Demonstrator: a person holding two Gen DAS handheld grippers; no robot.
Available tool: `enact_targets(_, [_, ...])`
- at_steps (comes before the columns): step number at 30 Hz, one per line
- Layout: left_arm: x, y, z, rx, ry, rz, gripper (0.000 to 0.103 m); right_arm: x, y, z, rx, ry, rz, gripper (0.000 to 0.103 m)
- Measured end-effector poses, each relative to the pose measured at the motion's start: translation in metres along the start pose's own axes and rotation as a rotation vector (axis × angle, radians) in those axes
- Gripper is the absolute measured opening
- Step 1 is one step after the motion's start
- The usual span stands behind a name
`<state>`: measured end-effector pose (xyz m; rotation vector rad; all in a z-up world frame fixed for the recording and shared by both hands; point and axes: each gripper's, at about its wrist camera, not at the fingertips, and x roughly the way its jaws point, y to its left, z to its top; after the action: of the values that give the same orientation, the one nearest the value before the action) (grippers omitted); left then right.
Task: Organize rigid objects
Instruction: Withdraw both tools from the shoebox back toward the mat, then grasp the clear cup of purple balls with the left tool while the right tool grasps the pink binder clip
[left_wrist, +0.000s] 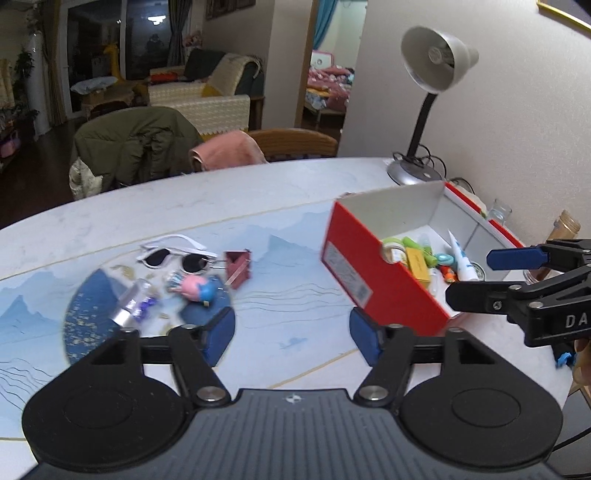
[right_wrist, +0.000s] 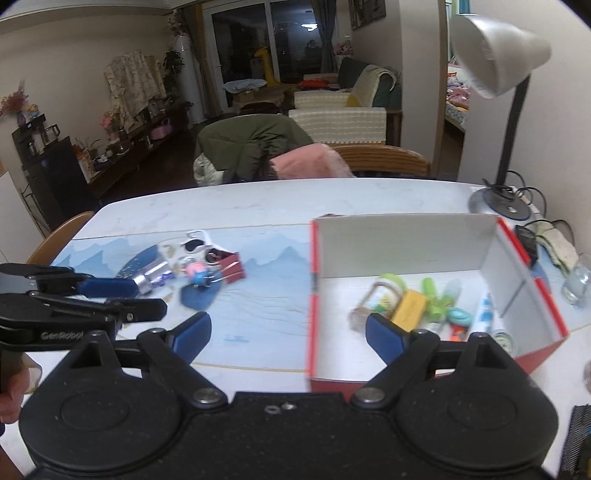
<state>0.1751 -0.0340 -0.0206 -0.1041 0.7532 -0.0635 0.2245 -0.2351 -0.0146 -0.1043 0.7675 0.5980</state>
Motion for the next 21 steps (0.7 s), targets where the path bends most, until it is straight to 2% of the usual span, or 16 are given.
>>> enact_targets(4, [-0.005,0.024,-0.001,-0.005,-0.006,0.007,0.069,0.009,0.024,0.004,-0.008,0.008,0.002,0.09])
enact_targets(8, [-0.004,0.048,-0.003,-0.008,-0.011,0.015,0.084,0.021,0.044,0.009,-0.019,0.013,0.0,0.09])
enact_targets(15, [0.009,0.088,-0.004,-0.007,0.016,0.03,0.084,0.052,0.072,0.019,-0.024,0.036,-0.011,0.091])
enact_targets(18, [0.017,0.103,-0.005,-0.012,0.03,0.014,0.084,0.068,0.079,0.025,-0.034,0.041,-0.015,0.091])
enact_targets(21, [0.025,0.117,-0.006,-0.033,0.034,0.006,0.089,0.082,0.086,0.031,-0.046,0.045,-0.021,0.091])
